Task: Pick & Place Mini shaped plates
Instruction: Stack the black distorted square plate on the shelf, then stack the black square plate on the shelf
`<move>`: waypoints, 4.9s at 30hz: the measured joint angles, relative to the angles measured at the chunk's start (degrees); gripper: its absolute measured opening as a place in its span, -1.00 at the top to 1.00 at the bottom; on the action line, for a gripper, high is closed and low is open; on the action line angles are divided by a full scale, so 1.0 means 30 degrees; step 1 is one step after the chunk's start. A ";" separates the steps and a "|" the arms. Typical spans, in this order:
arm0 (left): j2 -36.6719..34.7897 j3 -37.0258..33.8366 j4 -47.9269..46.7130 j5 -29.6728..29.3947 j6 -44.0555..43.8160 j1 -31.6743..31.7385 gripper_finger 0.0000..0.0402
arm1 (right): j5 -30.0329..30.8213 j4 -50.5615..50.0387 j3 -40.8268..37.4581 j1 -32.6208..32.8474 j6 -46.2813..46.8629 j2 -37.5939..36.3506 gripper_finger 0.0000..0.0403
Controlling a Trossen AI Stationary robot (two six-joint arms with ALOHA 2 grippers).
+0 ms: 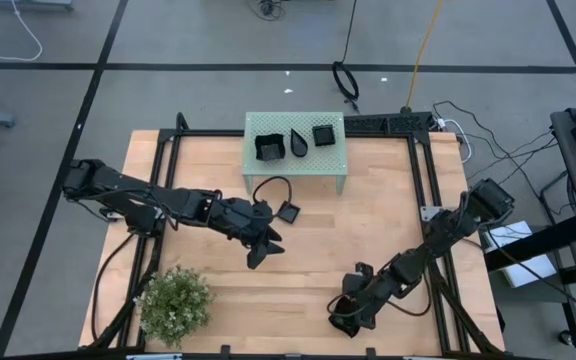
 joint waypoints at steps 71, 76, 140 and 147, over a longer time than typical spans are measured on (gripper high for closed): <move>0.7585 -0.0015 -0.1424 -0.5491 -0.4107 0.1742 0.08 | -0.1029 -0.1912 0.0149 -1.2671 -1.2486 -1.1575 0.31; 0.8868 -0.0015 -0.0701 -0.3585 -0.4433 0.2226 0.08 | 0.0046 -0.4543 0.0130 -1.2830 -1.3927 -1.3361 0.31; 0.0619 0.0007 -0.1438 -1.4886 -0.6449 0.8751 0.91 | 0.3022 -0.1446 -0.2211 -1.7695 -1.8865 -1.7181 0.31; 0.0619 0.0007 -0.1396 -1.3992 -0.6547 0.8959 0.90 | 0.3015 -0.1179 -0.2200 -1.7826 -1.8865 -1.7174 0.31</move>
